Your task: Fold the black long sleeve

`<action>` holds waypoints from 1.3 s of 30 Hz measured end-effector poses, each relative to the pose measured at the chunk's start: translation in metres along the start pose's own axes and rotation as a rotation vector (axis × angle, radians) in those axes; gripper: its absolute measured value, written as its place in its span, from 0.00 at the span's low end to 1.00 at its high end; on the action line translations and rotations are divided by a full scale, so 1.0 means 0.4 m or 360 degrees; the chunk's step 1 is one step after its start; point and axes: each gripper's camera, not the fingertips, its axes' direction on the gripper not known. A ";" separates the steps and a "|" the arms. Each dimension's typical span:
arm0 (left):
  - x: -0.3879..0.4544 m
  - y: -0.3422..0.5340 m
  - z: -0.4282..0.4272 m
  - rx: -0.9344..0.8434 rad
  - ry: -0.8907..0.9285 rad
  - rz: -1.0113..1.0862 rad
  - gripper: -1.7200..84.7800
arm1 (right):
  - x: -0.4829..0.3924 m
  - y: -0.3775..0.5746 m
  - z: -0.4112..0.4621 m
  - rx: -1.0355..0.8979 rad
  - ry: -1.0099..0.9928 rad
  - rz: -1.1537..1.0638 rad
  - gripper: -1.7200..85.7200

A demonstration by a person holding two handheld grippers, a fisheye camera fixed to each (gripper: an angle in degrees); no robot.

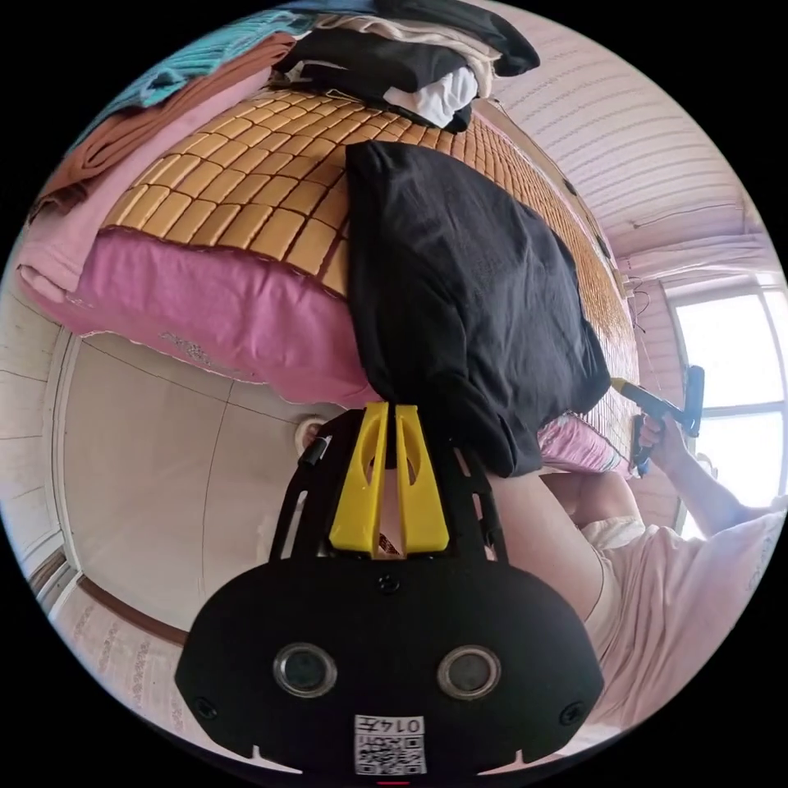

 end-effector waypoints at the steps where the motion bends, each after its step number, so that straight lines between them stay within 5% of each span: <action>1: 0.002 0.005 -0.011 0.0008 0.0000 0.0003 0.01 | 0.021 0.008 0.002 0.0023 -0.0034 0.0035 0.09; 14: 0.057 0.175 -0.260 0.0452 0.0264 0.0021 0.01 | 0.106 0.109 -0.056 -0.0004 -0.0373 -0.0099 0.03; 26: 0.483 0.249 -0.818 0.1242 0.0893 0.0664 0.01 | 0.281 0.541 -0.955 0.1274 -0.0923 -0.0409 0.02; 31: 0.669 0.297 -0.931 0.1430 0.1100 0.0984 0.01 | 0.286 0.813 -1.307 0.1731 -0.0785 -0.0603 0.02; 39: 0.960 0.187 -1.037 0.1613 0.0870 0.1246 0.01 | 0.289 0.879 -1.604 0.1945 -0.0361 -0.0796 0.02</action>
